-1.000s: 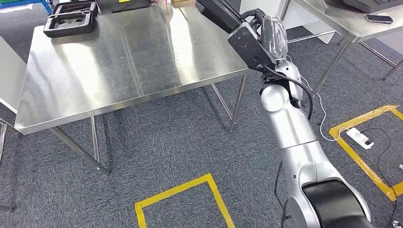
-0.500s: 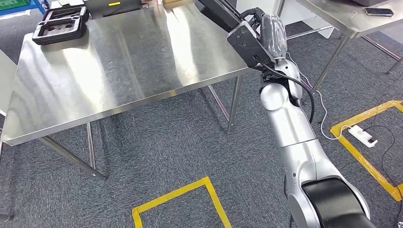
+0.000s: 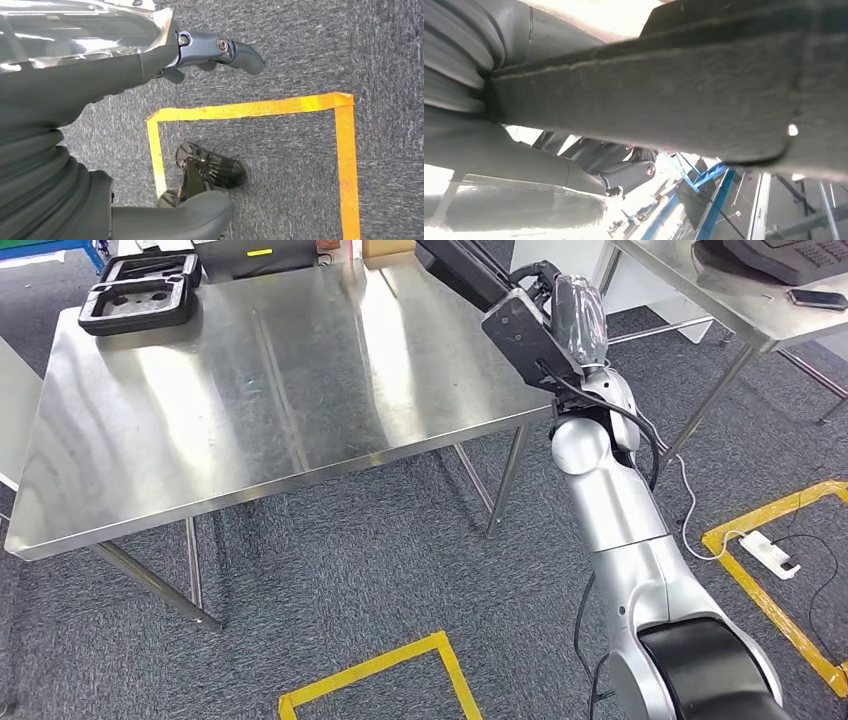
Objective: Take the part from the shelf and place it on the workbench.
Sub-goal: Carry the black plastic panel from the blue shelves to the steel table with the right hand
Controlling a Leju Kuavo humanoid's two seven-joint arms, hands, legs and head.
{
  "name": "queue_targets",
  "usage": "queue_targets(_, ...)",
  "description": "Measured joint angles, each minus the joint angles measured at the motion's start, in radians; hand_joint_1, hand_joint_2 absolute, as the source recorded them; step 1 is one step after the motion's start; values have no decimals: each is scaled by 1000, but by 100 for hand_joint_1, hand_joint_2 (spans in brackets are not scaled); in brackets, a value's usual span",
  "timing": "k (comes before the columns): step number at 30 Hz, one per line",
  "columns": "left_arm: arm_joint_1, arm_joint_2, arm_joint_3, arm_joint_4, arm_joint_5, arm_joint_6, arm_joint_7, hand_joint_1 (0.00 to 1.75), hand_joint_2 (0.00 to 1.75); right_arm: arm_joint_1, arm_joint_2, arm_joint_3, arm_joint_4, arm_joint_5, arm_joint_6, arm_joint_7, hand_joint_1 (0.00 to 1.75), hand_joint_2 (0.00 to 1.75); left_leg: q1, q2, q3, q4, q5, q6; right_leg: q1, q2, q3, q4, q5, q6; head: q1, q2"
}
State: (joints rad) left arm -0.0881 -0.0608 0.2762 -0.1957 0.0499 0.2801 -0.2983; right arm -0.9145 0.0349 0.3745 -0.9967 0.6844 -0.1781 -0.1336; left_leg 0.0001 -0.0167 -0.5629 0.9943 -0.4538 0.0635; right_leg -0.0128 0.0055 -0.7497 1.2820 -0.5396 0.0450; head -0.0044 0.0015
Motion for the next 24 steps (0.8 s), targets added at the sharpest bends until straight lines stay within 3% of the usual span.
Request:
queue_targets(2,1,-1,0,0,-1,-1,0,0,175,1,-6,0,1,0,0,0,175,175,0,-4,23,0,-19,-6,0,-1,31,-130,79,16,4,0)
queue_targets(3,0,-2,0,0,-1,-1,1,0,175,0,-8,0,1,0,0,0,175,175,-1,-5,35,2,-31,-10,1,-3,50,-201,122,17,4,0)
queue_targets(5,-1,-2,0,0,-1,-2,1,0,175,-2,-10,1,2,0,1,0,175,175,-5,-6,48,4,-50,-21,5,-5,78,-278,169,-1,4,0)
queue_targets(7,-1,-2,0,0,-1,-3,1,0,175,-3,-10,1,3,0,1,1,175,175,-7,-5,53,10,-56,-29,4,-5,95,-284,167,-27,2,0)
queue_targets(9,-1,-2,0,0,-1,-5,1,0,175,-6,-11,0,2,0,1,1,175,175,-4,-1,30,61,-55,-37,-2,-4,112,-289,160,-44,-2,0)
queue_targets(11,-2,-2,0,0,-2,-6,1,0,175,-9,-9,1,2,0,1,1,175,175,3,4,-45,174,-75,-50,-5,-4,129,-293,147,-58,-5,0)
queue_targets(12,-2,-2,0,0,-2,-7,1,0,175,-10,-8,1,2,0,1,1,175,175,6,5,-90,233,-99,-57,-5,-3,136,-293,140,-62,-7,0)
queue_targets(14,0,-2,0,0,-2,-7,1,0,175,-7,-8,1,4,0,1,0,175,175,13,9,-157,291,-139,-68,-5,-2,154,-293,122,-61,-8,0)
queue_targets(15,1,-2,0,0,-2,-7,1,0,175,-5,-9,1,4,0,0,0,175,175,16,11,-169,275,-132,-70,-5,-1,166,-293,112,-58,-8,0)
queue_targets(16,1,-1,0,0,-2,-7,1,0,175,-3,-9,1,4,0,0,0,175,175,18,13,-165,229,-100,-71,-5,-1,180,-293,101,-55,-8,0)
queue_targets(18,1,-1,0,0,-5,-7,1,0,175,-3,-9,2,4,0,-1,0,175,175,18,16,-135,94,14,-63,-4,-1,208,-292,79,-47,-9,0)
queue_targets(20,1,0,0,0,-8,-6,3,0,175,-4,-10,2,5,0,-2,0,175,175,13,18,-112,13,75,-50,-1,1,225,-296,60,-34,-9,0)
queue_targets(22,-1,1,0,0,-9,-5,4,0,175,-5,-11,2,6,0,-3,0,175,175,8,18,-97,1,69,-35,4,2,238,-295,54,-19,-9,0)
queue_targets(24,-2,2,0,0,-10,-5,4,0,175,-7,-15,1,6,0,-4,0,175,175,8,17,-73,-6,69,-20,5,2,230,-261,47,-10,-7,0)
